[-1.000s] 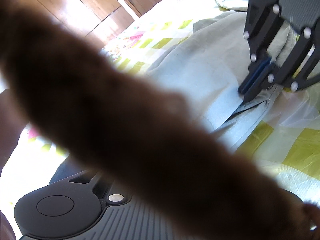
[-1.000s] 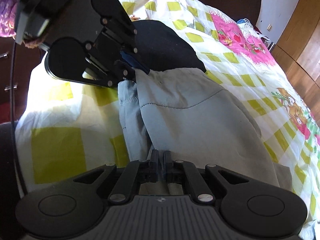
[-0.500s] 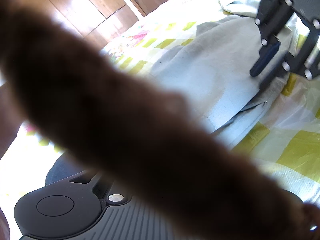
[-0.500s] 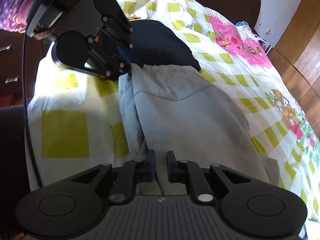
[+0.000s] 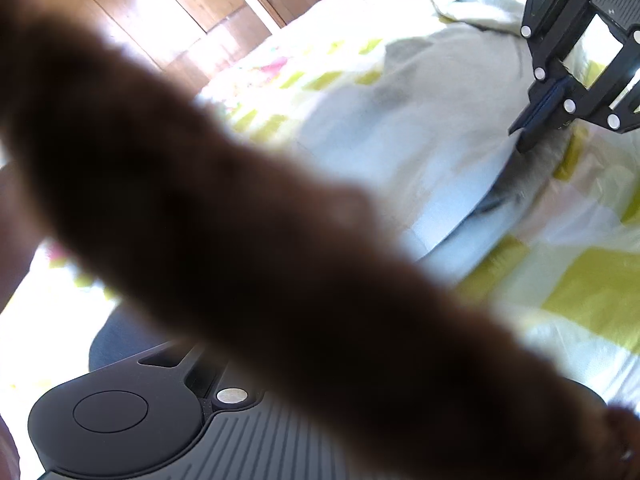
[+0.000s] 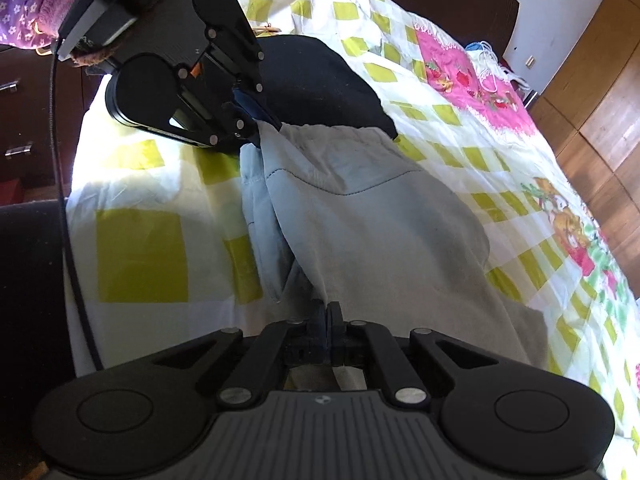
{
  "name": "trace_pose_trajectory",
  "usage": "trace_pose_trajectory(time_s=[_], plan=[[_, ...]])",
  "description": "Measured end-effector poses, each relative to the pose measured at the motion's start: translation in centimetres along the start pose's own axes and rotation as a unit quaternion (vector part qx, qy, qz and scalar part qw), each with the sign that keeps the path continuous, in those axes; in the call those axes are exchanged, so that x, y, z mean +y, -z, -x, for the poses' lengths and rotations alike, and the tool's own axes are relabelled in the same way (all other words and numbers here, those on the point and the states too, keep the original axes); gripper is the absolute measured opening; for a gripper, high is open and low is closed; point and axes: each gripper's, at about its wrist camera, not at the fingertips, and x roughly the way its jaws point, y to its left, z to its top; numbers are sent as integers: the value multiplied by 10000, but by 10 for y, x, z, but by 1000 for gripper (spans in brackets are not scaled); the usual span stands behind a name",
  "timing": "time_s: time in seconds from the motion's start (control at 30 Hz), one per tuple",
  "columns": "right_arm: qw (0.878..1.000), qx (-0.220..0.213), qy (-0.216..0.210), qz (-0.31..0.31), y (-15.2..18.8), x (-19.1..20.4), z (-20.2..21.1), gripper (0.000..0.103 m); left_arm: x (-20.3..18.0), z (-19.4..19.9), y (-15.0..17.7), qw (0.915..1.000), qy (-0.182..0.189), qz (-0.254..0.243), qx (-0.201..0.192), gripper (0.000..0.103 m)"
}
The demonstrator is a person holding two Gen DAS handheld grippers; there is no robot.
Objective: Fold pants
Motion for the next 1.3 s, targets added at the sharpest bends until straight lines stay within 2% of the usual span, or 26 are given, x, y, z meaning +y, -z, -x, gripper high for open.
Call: trace_pose_trajectory(time_s=[0.07,0.13,0.2,0.3,0.43,0.53,0.63,0.73,0.8,0.9,1.0,1.1,1.27,1.3], plan=[[9999,163,27,12,6,7,-16,18,-3,-2,-1,9999,78,-11,81,10],[9999,122,70,20,5,8,-16,19,-7,-1,-2,9998,82,-94,149,12],[9999,50,29,-131,4,1,-4,21,-7,3,-1,9997,35,-164,178,15],[9982,-52,97,-590,8,-21,23,26,-2,16,-4,9998,27,-8,194,15],[9886,-78,636,-1364,26,-66,53,35,-3,41,-19,9999,-53,114,30,16],[9706,171,1246,-2053,49,-115,57,43,-9,46,-46,9989,220,338,-259,16],[9400,349,1784,-2888,83,-171,58,43,-30,34,-85,9951,626,367,-666,16],[8856,327,2100,-4131,127,-235,65,44,-57,14,-125,9881,1113,268,-1024,17],[8409,84,2123,-4978,158,-274,69,45,-76,-6,-148,9828,1408,227,-1175,17],[7801,-215,2027,-5915,199,-319,66,46,-94,-36,-176,9762,1752,393,-1213,17],[7365,-384,1942,-6469,226,-348,55,46,-106,-53,-192,9717,1968,433,-1235,17],[7091,-507,1925,-6764,244,-361,48,46,-114,-67,-202,9687,2144,420,-1180,17],[6741,-775,1894,-7097,261,-369,42,44,-126,-72,-211,9680,2228,277,-1122,17],[6674,-803,1960,-7140,263,-371,43,34,-127,-73,-214,9683,2223,262,-1110,17]])
